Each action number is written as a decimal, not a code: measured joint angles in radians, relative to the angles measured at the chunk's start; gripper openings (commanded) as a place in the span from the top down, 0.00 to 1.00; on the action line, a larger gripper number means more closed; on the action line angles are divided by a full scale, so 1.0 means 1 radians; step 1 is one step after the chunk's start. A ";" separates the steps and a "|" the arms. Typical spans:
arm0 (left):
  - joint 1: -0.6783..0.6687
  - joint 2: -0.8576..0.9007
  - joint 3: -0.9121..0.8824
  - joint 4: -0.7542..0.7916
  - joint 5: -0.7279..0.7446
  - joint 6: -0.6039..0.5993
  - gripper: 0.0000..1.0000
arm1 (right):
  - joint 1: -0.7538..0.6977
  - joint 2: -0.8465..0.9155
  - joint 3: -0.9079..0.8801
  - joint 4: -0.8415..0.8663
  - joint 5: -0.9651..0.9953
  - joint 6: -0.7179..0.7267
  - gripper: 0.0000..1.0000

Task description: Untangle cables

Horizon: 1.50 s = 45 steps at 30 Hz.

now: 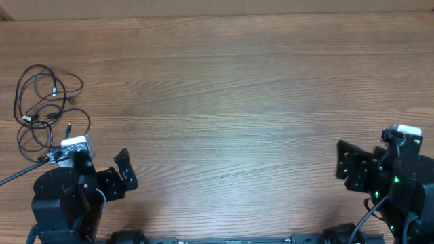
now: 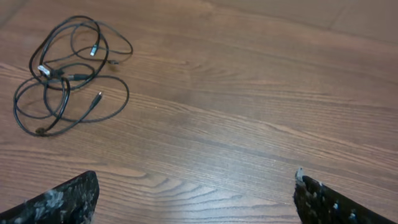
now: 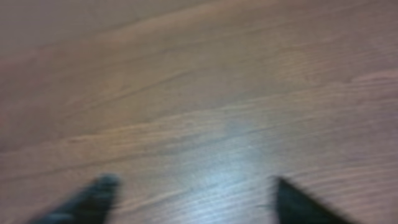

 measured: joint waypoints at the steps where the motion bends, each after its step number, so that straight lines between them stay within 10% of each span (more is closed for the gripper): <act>1: 0.000 0.000 -0.004 0.000 0.000 -0.001 0.00 | 0.000 0.000 0.000 -0.008 0.000 -0.001 0.00; 32: 0.000 0.000 -0.011 -0.003 0.000 -0.003 0.00 | -0.012 -0.008 0.000 -0.027 0.000 -0.003 0.00; 45: 0.000 0.000 -0.011 -0.003 0.000 -0.003 0.00 | -0.114 -0.285 -0.228 0.217 -0.001 -0.003 0.00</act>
